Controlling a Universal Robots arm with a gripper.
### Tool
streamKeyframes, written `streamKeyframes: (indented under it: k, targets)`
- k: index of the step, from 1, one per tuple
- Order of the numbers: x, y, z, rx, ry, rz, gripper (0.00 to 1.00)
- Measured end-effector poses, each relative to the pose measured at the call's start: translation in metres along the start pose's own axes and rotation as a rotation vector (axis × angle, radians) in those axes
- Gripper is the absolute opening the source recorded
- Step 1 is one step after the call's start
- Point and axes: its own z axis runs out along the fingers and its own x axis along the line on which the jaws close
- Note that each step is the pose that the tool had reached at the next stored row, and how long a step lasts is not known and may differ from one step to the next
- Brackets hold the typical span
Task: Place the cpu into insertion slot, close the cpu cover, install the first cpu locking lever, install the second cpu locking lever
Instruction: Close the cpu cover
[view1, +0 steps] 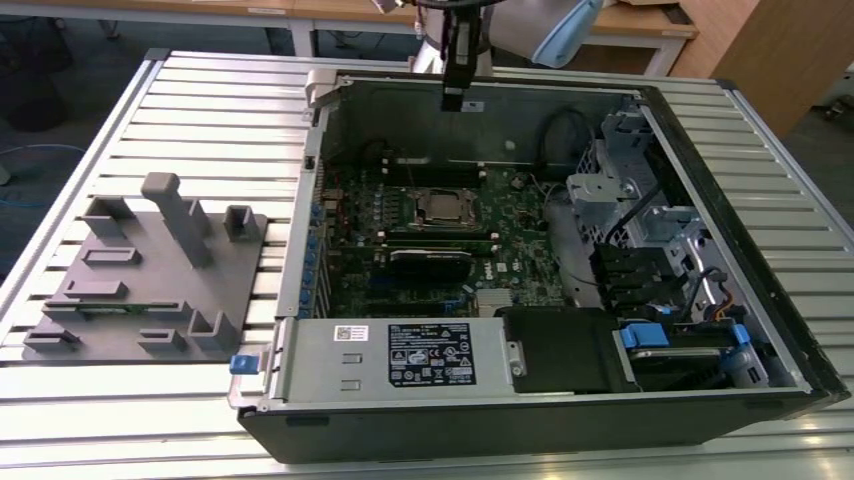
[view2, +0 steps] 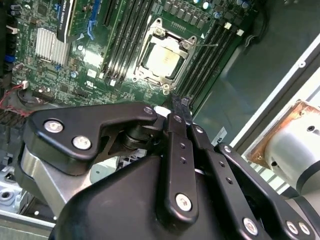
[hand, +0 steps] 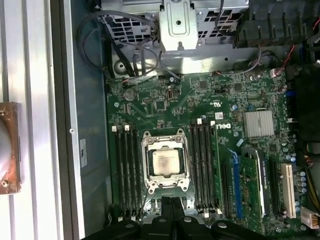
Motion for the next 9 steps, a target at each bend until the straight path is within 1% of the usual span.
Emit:
streamKeyframes:
  k: [9]
  targets:
    - [0.0002, 0.0001, 0.0141, 0.0000, 0.0000, -0.001, 0.10]
